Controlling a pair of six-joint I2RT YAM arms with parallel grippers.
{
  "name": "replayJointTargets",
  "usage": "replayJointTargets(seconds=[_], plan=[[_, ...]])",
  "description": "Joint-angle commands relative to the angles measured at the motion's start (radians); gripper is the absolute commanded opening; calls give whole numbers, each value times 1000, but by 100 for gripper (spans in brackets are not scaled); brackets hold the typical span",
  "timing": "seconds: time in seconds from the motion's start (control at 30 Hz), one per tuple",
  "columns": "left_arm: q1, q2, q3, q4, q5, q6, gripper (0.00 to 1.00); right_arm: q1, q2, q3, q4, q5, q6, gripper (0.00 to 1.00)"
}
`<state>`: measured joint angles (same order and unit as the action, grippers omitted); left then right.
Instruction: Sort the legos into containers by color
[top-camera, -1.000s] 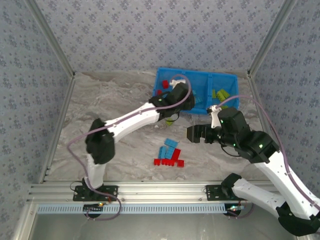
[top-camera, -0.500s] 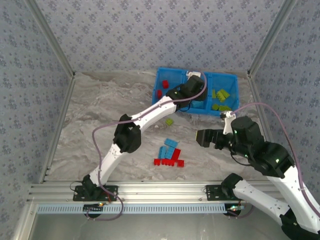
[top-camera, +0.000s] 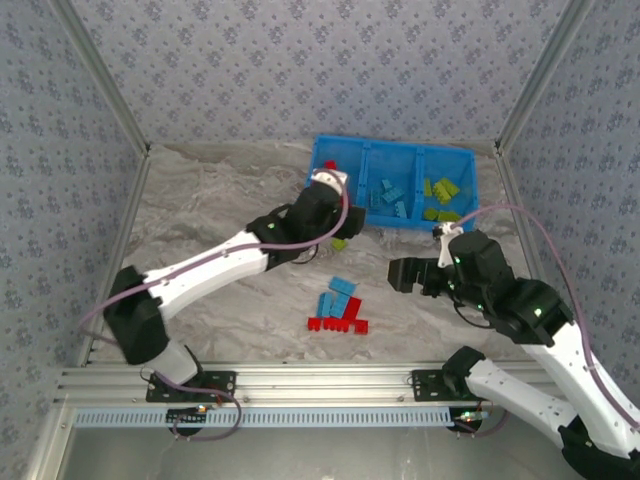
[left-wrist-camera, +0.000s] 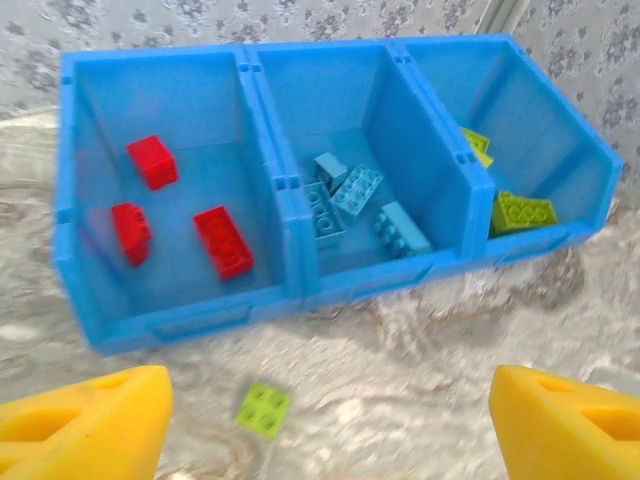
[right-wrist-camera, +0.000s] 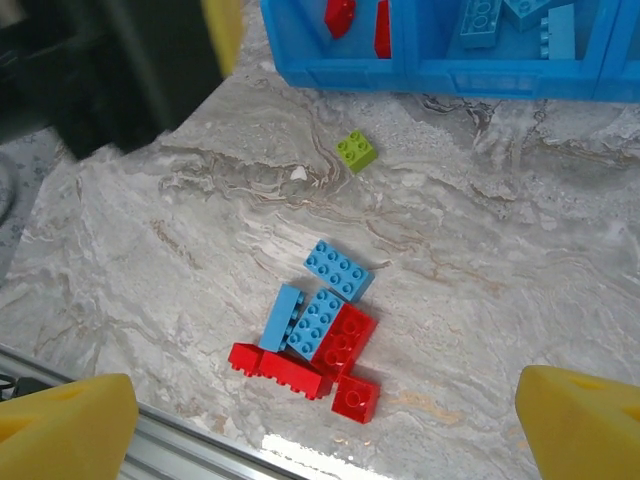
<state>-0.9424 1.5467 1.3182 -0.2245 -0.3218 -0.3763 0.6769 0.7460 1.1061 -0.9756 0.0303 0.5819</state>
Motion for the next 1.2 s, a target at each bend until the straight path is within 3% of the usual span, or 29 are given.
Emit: replayJointTargets(seconds=[0.0, 0.13, 0.3, 0.63, 1.0, 1.17], plan=[[2, -45, -96, -84, 41, 109, 82, 6, 70, -4, 77, -12, -47, 100], [14, -3, -126, -150, 140, 184, 83, 7, 147, -2, 104, -46, -73, 100], [86, 200, 2, -250, 249, 233, 83, 6, 165, -18, 95, -47, -65, 100], [164, 504, 250, -282, 317, 332, 84, 5, 90, -101, 99, -46, -9, 100], [171, 620, 299, -272, 409, 337, 62, 0, 113, -92, 115, -46, -16, 100], [171, 620, 293, -269, 437, 332, 42, 0, 116, -89, 115, -42, -13, 100]])
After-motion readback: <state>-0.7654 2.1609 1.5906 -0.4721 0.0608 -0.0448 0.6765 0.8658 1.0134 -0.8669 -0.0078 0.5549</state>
